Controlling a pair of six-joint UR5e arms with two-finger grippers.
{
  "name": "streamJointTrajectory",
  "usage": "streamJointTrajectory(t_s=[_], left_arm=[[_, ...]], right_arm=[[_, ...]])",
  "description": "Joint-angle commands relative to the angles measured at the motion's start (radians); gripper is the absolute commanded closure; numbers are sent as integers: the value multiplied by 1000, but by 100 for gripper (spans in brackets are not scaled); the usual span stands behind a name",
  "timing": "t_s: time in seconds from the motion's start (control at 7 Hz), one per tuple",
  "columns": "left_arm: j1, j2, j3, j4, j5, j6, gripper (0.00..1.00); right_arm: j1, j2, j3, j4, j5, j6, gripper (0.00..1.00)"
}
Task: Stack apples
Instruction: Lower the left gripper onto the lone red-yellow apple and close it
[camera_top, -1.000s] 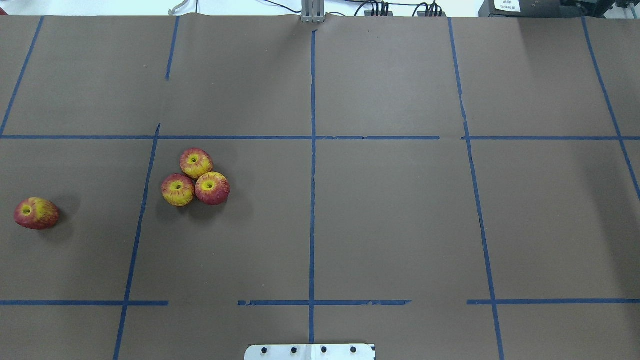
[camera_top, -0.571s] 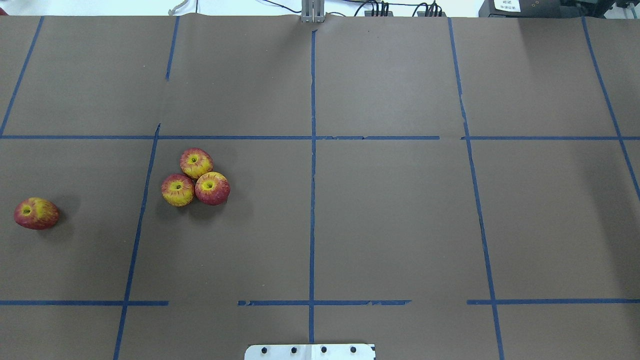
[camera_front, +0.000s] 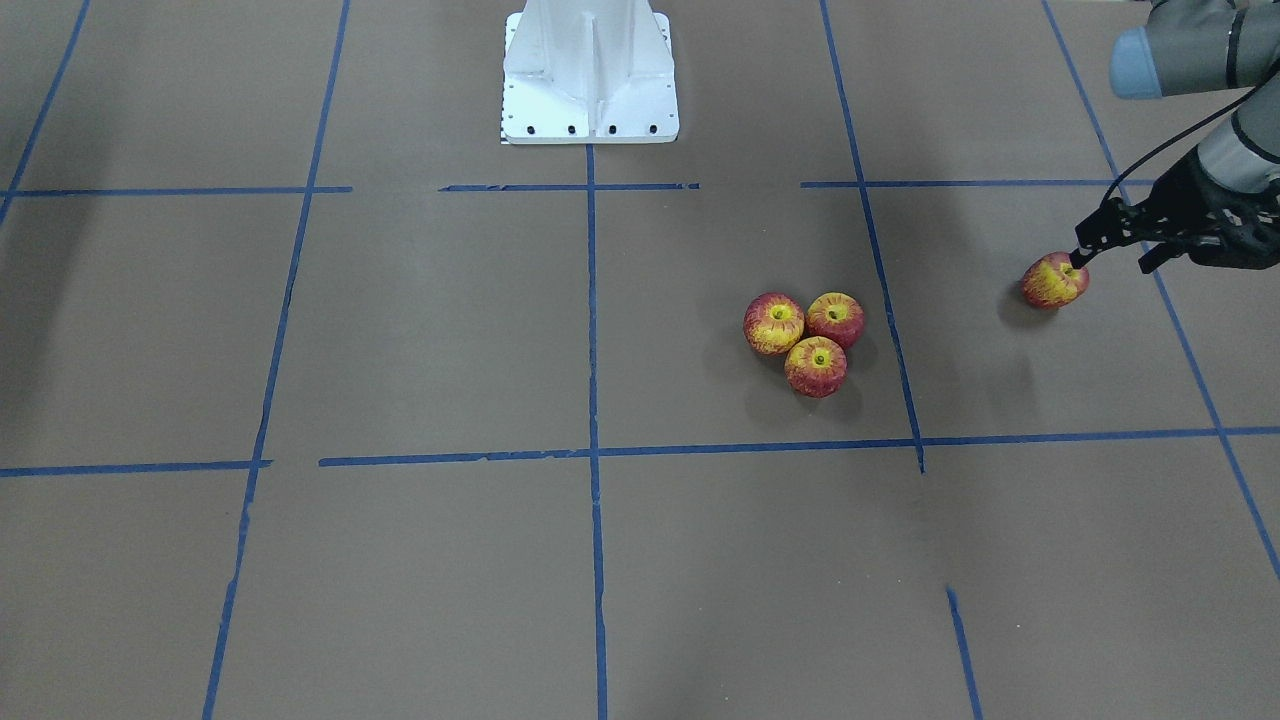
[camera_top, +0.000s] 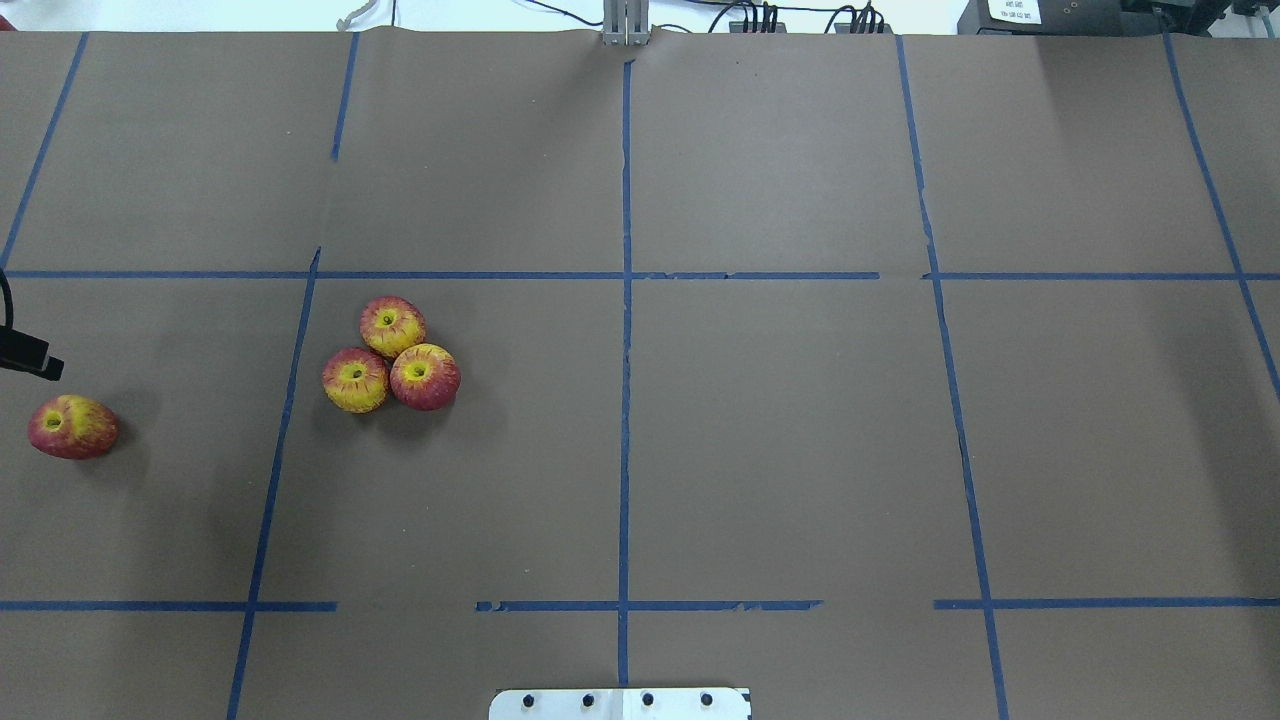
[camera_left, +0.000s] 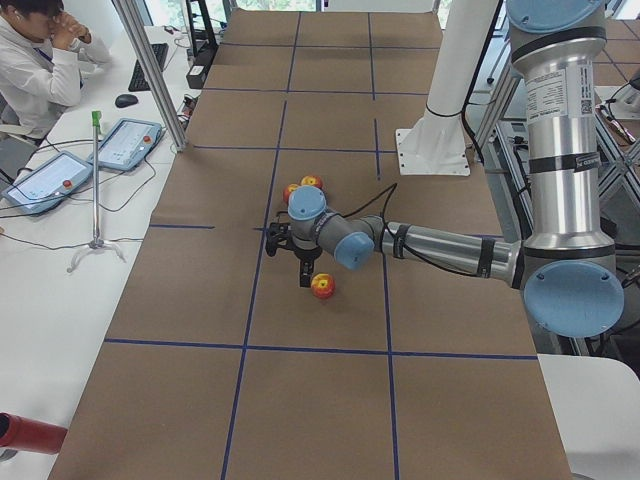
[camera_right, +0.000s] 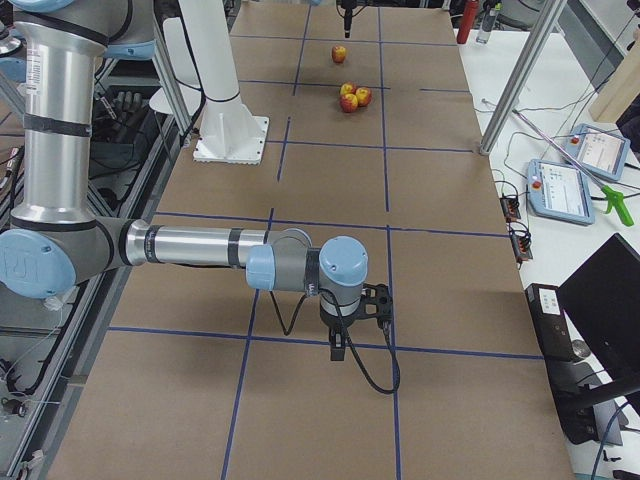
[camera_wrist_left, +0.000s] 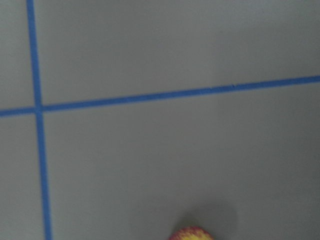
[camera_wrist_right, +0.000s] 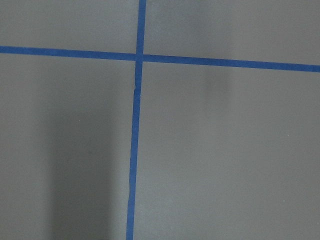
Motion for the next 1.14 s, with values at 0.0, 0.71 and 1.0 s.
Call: streamJointTrajectory(t_s=[0.0, 0.71, 1.0], left_arm=[[80, 14, 28, -38, 48, -53, 0], [137, -9, 126, -58, 67, -47, 0], [157, -24, 192, -127, 65, -50, 0]], right_arm=[[0, 0, 0, 0, 0, 0, 0], [0, 0, 0, 0, 0, 0, 0], [0, 0, 0, 0, 0, 0, 0]])
